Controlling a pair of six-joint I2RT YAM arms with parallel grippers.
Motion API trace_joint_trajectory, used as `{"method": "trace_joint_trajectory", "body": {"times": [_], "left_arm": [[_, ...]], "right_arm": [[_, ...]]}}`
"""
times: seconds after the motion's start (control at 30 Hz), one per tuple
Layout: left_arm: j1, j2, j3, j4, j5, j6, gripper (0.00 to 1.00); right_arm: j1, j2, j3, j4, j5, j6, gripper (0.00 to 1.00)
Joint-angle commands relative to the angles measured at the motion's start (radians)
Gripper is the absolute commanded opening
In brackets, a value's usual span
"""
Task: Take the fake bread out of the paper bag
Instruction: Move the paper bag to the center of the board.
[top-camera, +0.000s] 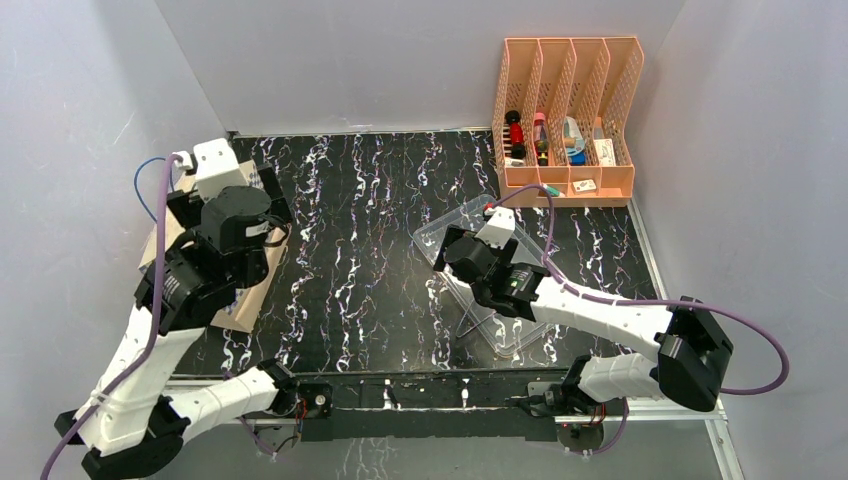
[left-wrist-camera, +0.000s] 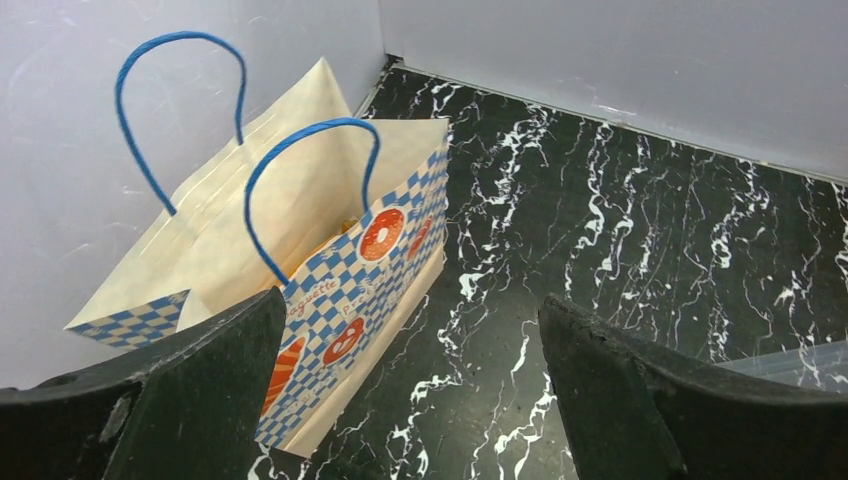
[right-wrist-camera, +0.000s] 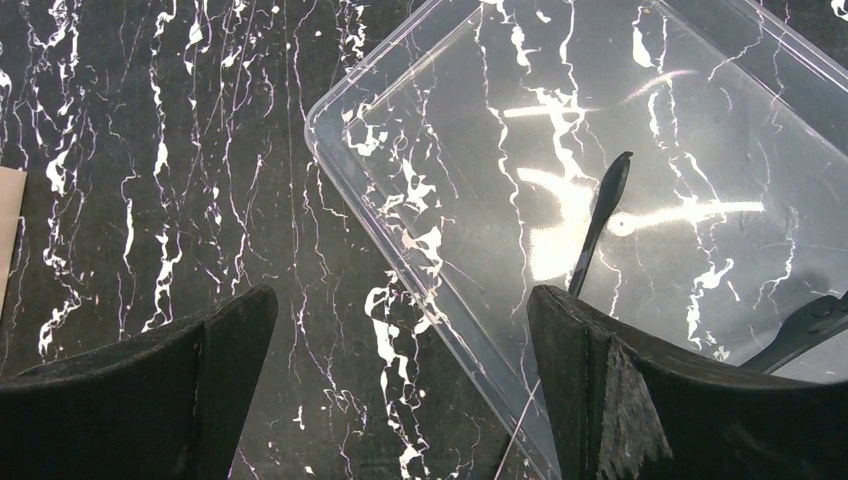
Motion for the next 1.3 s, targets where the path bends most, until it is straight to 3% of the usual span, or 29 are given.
{"method": "trace_joint_trajectory", "body": {"times": [0.0,0.4,0.47,0.53,0.63,0.8,1.27], "left_arm": [[-0.005,0.016,0.085,-0.025,0.051,0.078,0.98],[0.005,0.381,0.557,-0.084,0.141,0.251,0.98],[0.082,0.473,0.664,-0.112,0.238,0.270,0.98],[0.252,0.560,0.759,-0.148,0.433,0.255,0.98],[0.322,0.606,0.748,-0.150,0.511,0.206,0.98],[0.442,0.618,0.565,-0.111,0.591,0.119,0.96],[0.554,0.668,0.384,0.010,0.515,0.129,0.95]], "right_arm": [[0.010,-0.018,0.030,0.040,0.028,0.020,0.98],[0.012,-0.074,0.013,0.034,0.024,0.014,0.98],[0.012,-0.092,0.005,0.030,0.029,0.013,0.98],[0.012,-0.108,-0.001,0.030,0.033,0.010,0.98],[0.012,-0.122,-0.005,0.029,0.035,0.008,0.98],[0.012,-0.122,-0.017,0.048,0.035,-0.007,0.98],[0.012,-0.105,-0.012,0.116,0.019,-0.042,0.98]]}}
